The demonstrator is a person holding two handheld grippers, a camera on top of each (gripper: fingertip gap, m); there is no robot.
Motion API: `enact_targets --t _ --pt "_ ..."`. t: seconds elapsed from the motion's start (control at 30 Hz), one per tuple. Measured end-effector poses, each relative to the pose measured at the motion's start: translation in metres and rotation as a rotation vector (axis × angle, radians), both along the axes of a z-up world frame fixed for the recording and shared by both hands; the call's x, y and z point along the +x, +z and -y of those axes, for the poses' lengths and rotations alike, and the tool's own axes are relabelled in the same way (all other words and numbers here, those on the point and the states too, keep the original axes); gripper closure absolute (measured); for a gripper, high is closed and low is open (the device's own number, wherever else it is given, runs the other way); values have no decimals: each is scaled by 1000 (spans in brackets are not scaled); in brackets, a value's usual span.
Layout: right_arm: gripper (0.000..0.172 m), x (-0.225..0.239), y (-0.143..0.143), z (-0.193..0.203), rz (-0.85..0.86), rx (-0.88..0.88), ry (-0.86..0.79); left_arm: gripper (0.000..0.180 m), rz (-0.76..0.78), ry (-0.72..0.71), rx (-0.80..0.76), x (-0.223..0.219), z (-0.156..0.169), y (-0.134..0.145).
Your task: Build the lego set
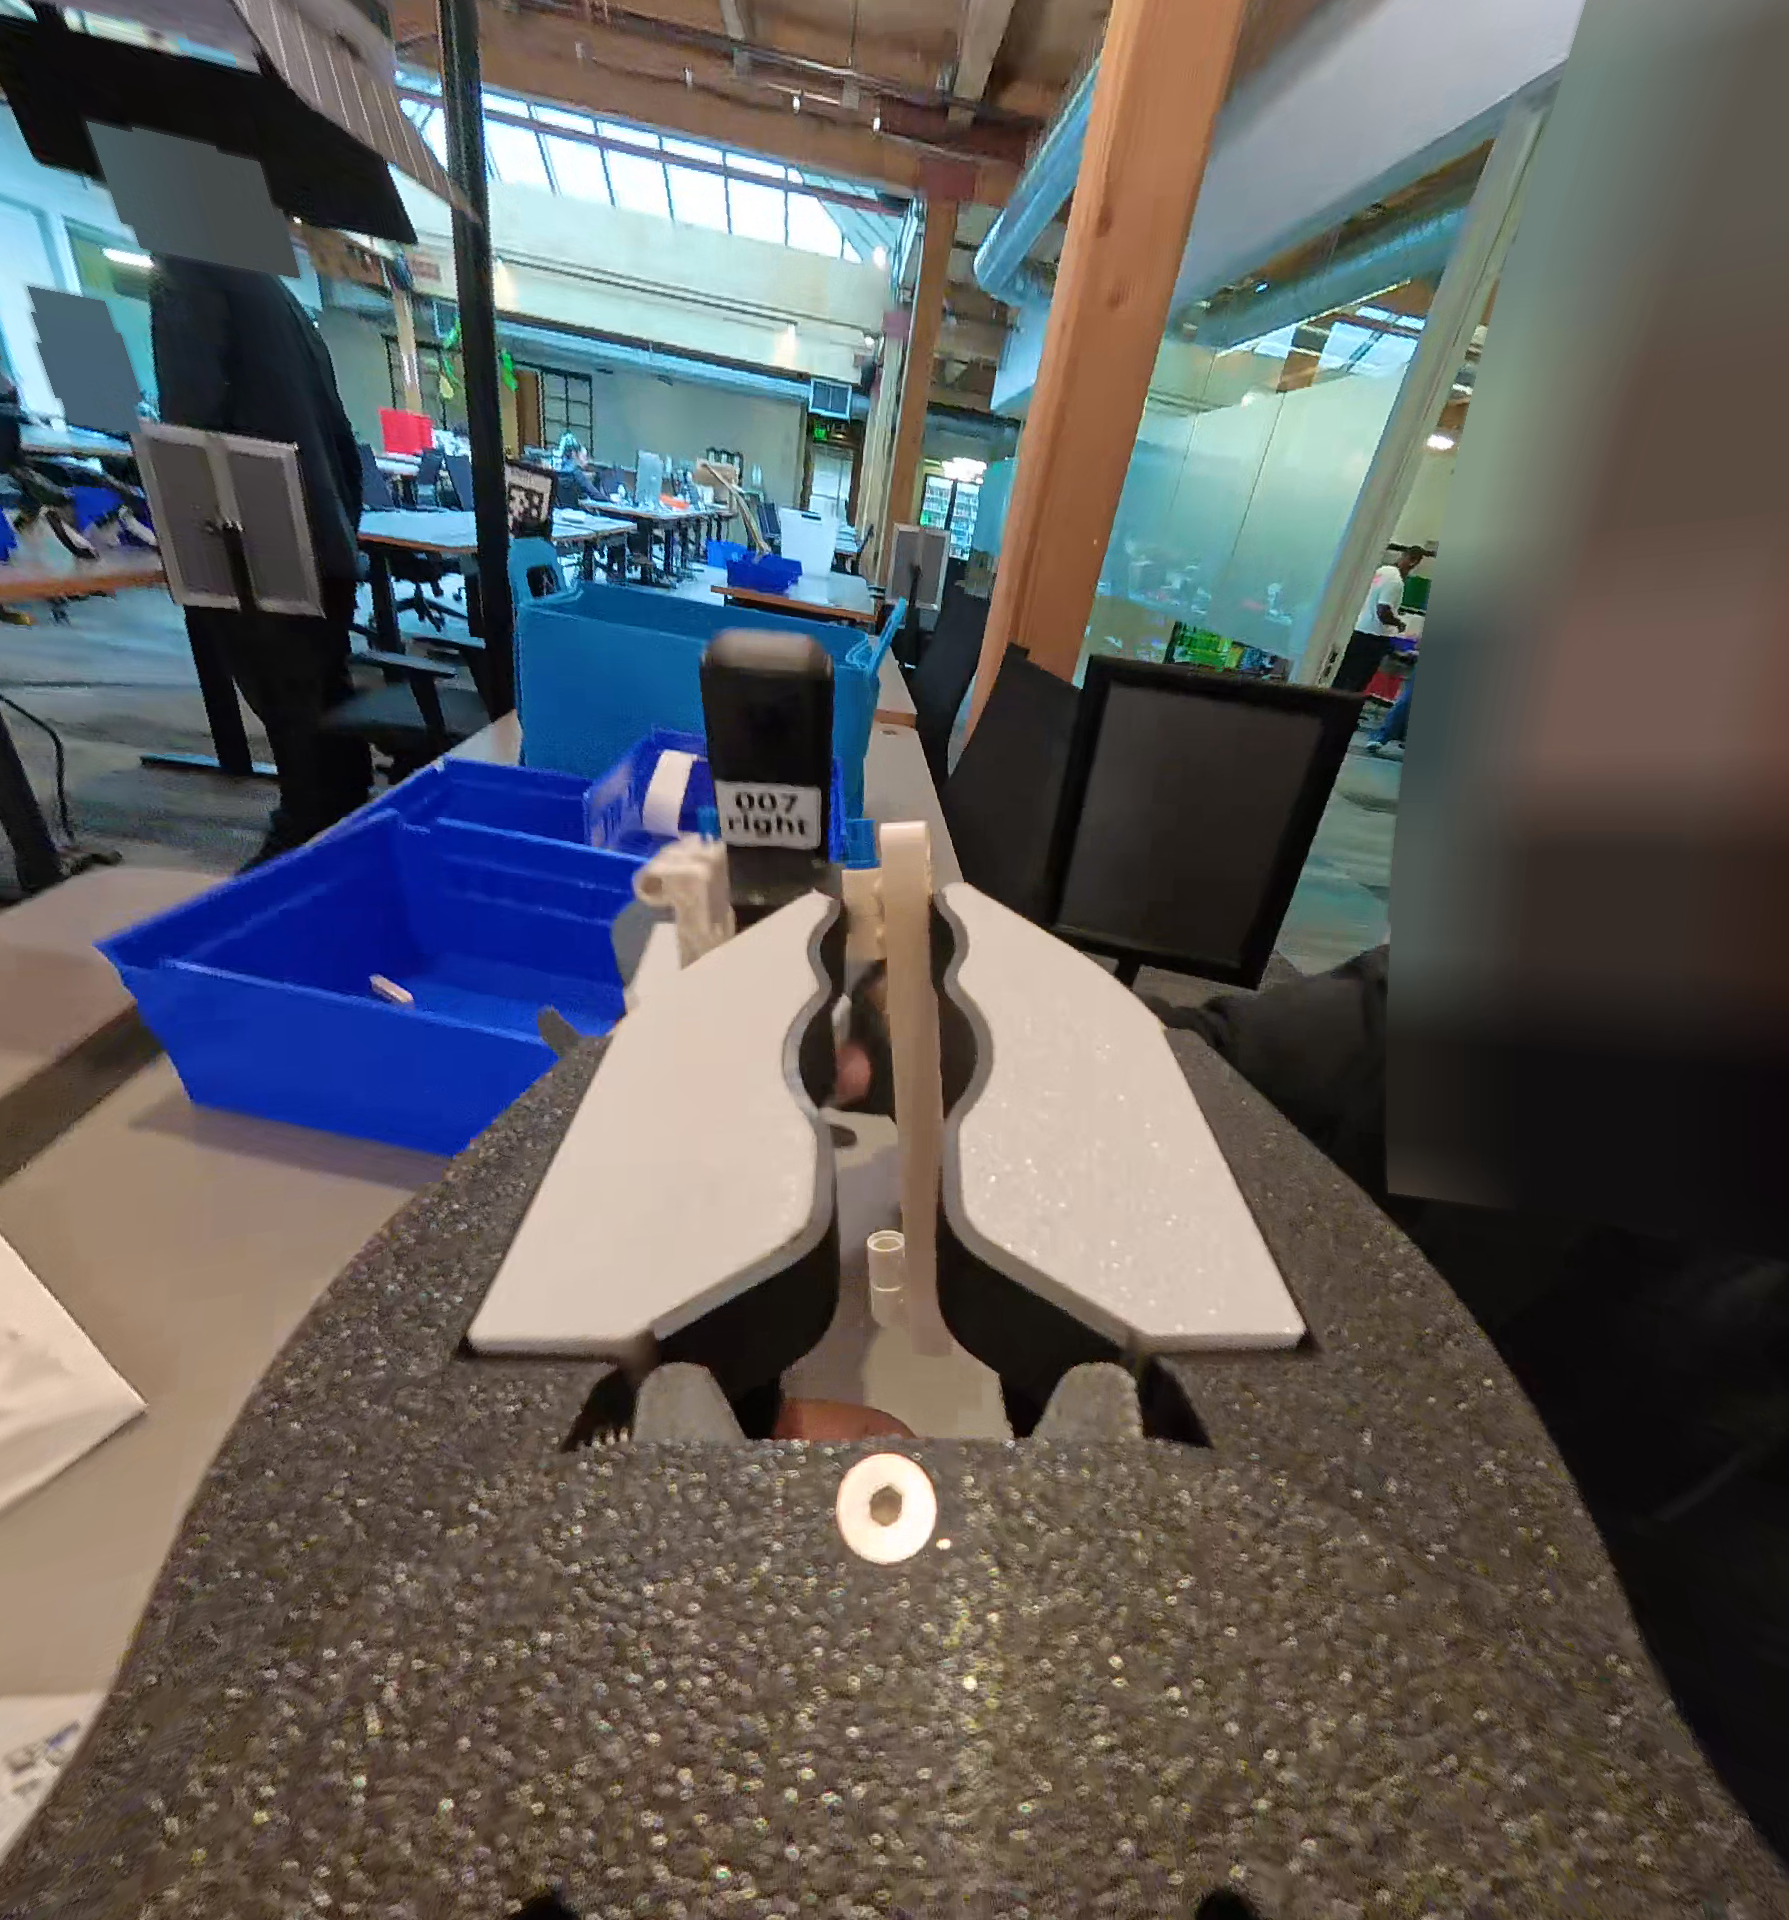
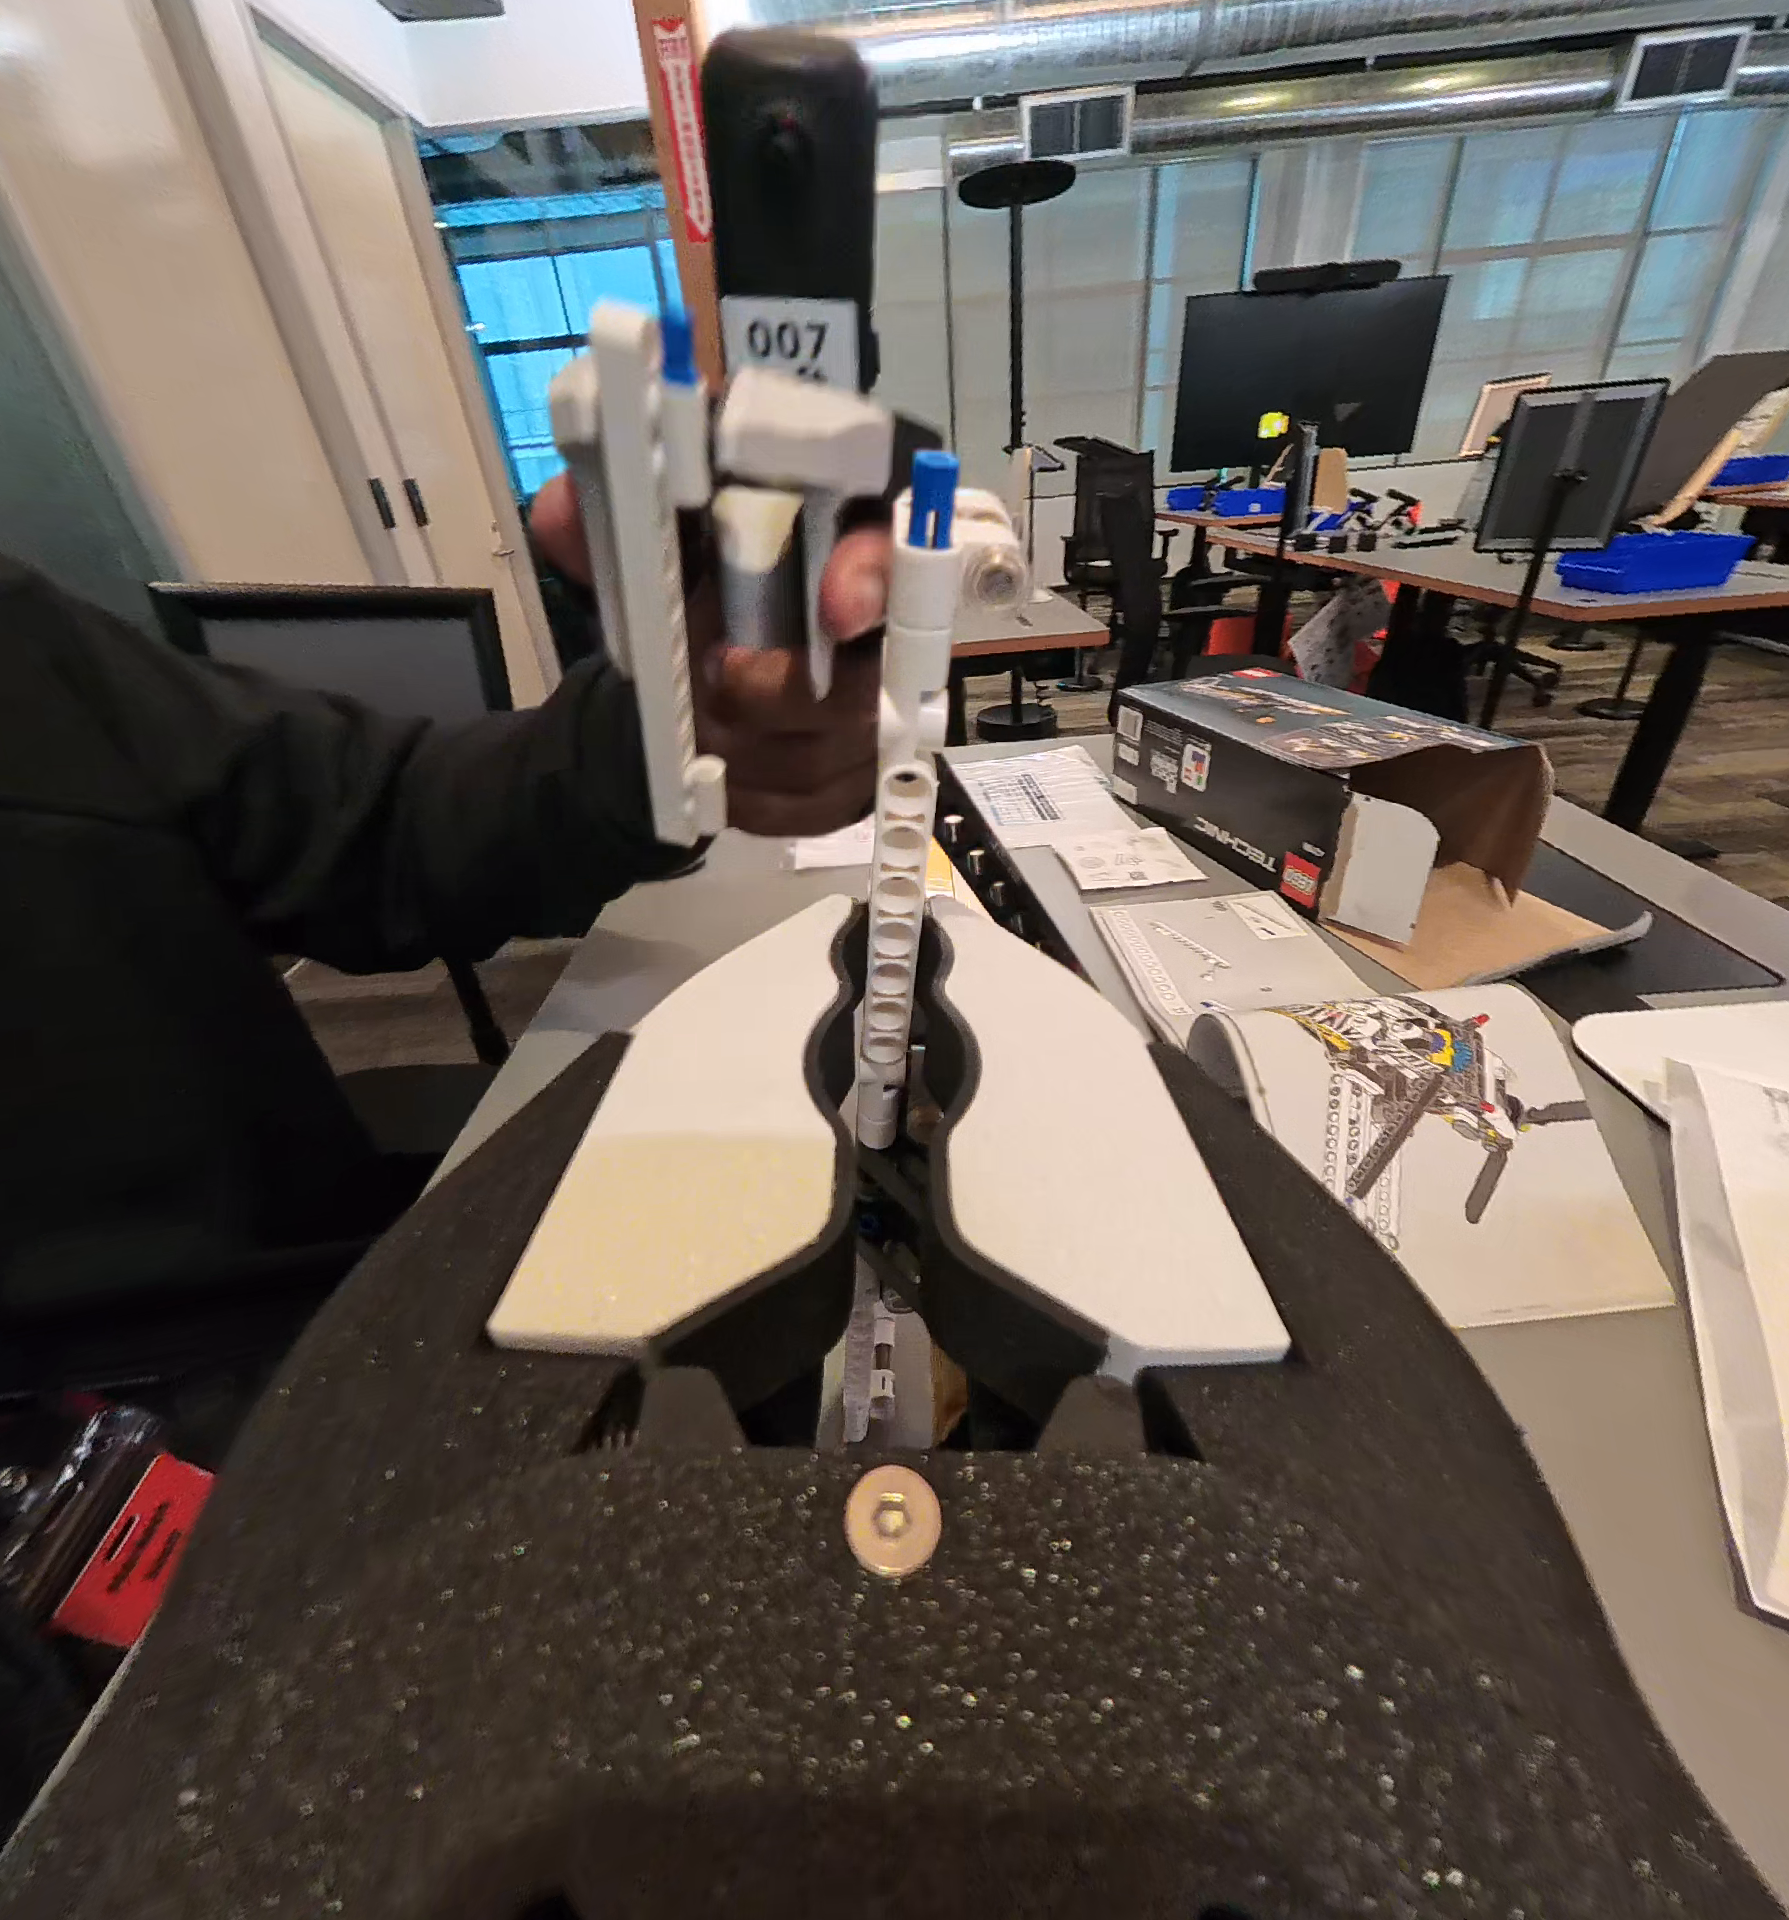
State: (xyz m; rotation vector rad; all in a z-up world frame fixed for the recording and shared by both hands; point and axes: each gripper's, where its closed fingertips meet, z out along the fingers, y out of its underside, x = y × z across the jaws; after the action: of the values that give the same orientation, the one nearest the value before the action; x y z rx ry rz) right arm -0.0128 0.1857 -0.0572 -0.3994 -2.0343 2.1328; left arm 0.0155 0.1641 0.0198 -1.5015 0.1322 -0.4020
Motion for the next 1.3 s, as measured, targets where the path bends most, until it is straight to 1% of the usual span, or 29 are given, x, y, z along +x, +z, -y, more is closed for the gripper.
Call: enact_targets --t 0.07,0.17,0.23,0.3,0.4,0.47,0.53,0.63,0.67,0.73,0.8,0.83,0.9,0.97,1.03,1.1,1.17,1.2,1.3 --pt "164 4 0 2 -9 6 19 165 -11 -5 4 -3 -5 8" --pt "164 3 0 2 -15 13 12 165 6 -18 2 -2 -10 8" --pt "164 1 -1 0 -14 12 1 166 15 -27 15 4 -8 4" --pt "164 -1 -2 -1 -9 9 -9 166 -17 -24 -4 13 -3 -9" --pt "164 -4 -2 -3 1 0 -19 165 -159 -38 -104 33 5 -49" --pt "164 -5 -3 -4 4 -4 -22 165 -210 -59 -216 44 9 -86" --pt "164 -5 -3 -4 5 -5 -23 165 -201 -79 -312 50 12 -122" --pt "164 -5 -2 -3 3 -5 -22 165 -118 -186 -472 65 19 -173" --pt "164 -4 -2 -3 1 -5 -23 165 -140 -189 -536 65 21 -190" --pt "164 -4 -2 -2 -2 -4 -23 165 -300 -202 -669 63 28 -225" --pt "163 -4 -2 -1 -3 -3 -21 165 -442 -236 -772 64 35 -250" --pt "163 -3 -2 -1 -4 -3 -20 165 -481 -259 -801 66 37 -257" --pt "163 -3 -2 -1 -5 -1 -20 165 -542 -255 -823 66 37 -264" --pt "163 -3 -2 -1 -6 0 -21 149 -577 -212 -823 63 37 -263" --pt "163 -3 -2 -1 -6 1 -22 145 -591 -165 -836 62 43 -260" --pt "163 -3 -2 -1 -6 1 -21 146 -634 -117 -863 60 52 -262" --pt "163 -3 -2 0 -7 1 -20 152 -685 -85 -927 55 62 -270" --pt "163 -2 -2 0 -7 1 -20 152 -702 -72 -957 52 65 -274" --pt "163 -2 -2 1 -6 3 -21 156 -703 -66 -1001 47 68 -278"
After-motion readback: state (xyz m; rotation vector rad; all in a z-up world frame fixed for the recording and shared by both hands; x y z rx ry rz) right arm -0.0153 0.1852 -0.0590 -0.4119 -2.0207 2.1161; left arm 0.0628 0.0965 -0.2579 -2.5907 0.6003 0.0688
